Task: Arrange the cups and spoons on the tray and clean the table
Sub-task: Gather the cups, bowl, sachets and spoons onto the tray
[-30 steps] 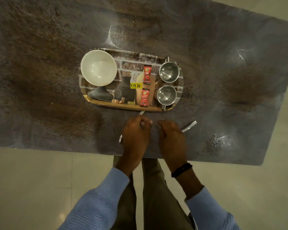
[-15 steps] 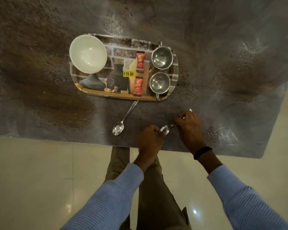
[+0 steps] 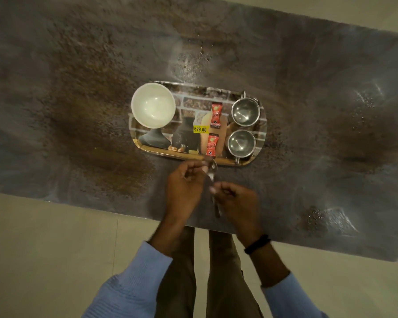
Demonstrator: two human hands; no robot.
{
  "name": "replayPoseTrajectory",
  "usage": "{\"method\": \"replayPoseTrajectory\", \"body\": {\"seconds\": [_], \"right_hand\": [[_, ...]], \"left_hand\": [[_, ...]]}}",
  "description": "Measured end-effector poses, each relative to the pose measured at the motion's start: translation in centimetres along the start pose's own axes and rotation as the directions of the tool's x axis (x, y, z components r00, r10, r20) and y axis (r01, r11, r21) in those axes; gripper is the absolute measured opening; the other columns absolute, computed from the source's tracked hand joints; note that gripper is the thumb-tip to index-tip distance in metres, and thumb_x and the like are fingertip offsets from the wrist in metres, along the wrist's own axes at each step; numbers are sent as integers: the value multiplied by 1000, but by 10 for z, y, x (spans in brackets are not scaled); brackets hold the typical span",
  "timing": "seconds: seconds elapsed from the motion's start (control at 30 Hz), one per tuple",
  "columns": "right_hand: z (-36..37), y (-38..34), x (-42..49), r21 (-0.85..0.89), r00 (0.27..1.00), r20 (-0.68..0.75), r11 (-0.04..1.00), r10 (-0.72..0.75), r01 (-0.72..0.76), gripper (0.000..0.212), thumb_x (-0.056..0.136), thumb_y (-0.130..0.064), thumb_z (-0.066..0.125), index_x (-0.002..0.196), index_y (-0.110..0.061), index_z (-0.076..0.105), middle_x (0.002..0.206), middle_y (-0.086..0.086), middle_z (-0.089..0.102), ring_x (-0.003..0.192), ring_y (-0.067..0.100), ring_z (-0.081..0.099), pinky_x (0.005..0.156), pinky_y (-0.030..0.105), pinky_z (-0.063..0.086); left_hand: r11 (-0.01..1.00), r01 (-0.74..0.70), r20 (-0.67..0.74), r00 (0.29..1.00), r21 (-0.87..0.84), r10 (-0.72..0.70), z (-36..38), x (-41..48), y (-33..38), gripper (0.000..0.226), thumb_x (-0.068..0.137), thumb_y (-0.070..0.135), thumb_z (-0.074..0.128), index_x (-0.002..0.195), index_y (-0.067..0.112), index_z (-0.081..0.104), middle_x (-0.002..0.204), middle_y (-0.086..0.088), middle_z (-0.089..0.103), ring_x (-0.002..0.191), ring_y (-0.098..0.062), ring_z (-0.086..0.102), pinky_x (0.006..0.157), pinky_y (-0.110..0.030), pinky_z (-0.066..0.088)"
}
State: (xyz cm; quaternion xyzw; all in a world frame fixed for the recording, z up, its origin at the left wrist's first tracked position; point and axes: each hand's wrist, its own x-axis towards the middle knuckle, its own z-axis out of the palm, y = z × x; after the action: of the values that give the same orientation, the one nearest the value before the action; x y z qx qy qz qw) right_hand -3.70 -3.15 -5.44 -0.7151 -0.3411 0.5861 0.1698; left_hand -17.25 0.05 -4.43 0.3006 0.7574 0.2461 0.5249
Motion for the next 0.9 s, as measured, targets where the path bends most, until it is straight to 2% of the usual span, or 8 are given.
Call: {"method": "replayPoseTrajectory", "body": {"seconds": [0.07,0.13,0.23,0.4,0.5,0.57,0.63,0.9], "right_hand": [[29,-22,17,181,1000,-31,983,5,1,7,89,-21,75,85,-26,76,73,-6,75,67,3,69,64,22,57],[51,-45,39,317,996,-71,948,46,-22,6,87,-20,78,90,-15,78,84,4,78,77,15,73,73,32,60],[69,-69,79,402,984,-103,911,146,-94,10,85,-14,79,92,-8,77,87,11,77,74,18,70,72,36,62],[79,-86,122,301,979,-112,944,172,-132,6,84,-16,79,80,-19,76,77,11,76,65,23,72,54,36,62],[83,-85,135,263,975,-130,954,182,-143,11,83,-16,81,77,-22,75,75,3,76,67,18,74,61,36,64],[85,-83,140,232,974,-147,964,170,-133,9,81,-19,83,76,-22,76,74,1,77,68,18,75,69,42,65],[88,-82,142,197,974,-162,973,157,-125,7,80,-22,84,77,-21,78,70,0,76,69,21,76,69,45,65],[95,-80,142,62,966,-253,997,60,-45,12,74,-35,86,70,-29,77,64,-10,74,65,14,74,69,45,64]], "left_hand": [[1000,-26,-50,998,18,27,-17,13,2,14,95,17,68,108,15,72,97,10,72,92,0,68,72,-4,49],[996,-55,-83,995,66,61,-30,28,-1,16,95,17,69,109,13,74,99,6,74,93,-4,68,73,-3,48],[997,-52,-47,997,64,55,-40,47,-10,11,94,18,69,103,13,75,93,6,75,89,-7,70,72,-9,50],[999,-5,-5,1000,32,6,-39,70,-18,13,90,17,73,101,13,76,92,2,78,89,-12,74,83,-35,61],[999,9,1,1000,44,-9,-38,78,-22,16,83,26,74,97,18,76,88,3,78,84,-13,75,81,-46,62],[998,14,-8,1000,56,-13,-37,81,-23,17,81,28,75,96,19,76,86,3,78,83,-13,75,80,-47,62],[997,12,-32,999,80,-9,-36,81,-22,13,82,26,75,93,21,76,84,4,77,82,-13,73,79,-46,61],[985,-9,-38,999,172,16,-37,83,-21,11,80,31,68,89,25,72,80,7,75,78,-12,72,74,-44,61]]}}
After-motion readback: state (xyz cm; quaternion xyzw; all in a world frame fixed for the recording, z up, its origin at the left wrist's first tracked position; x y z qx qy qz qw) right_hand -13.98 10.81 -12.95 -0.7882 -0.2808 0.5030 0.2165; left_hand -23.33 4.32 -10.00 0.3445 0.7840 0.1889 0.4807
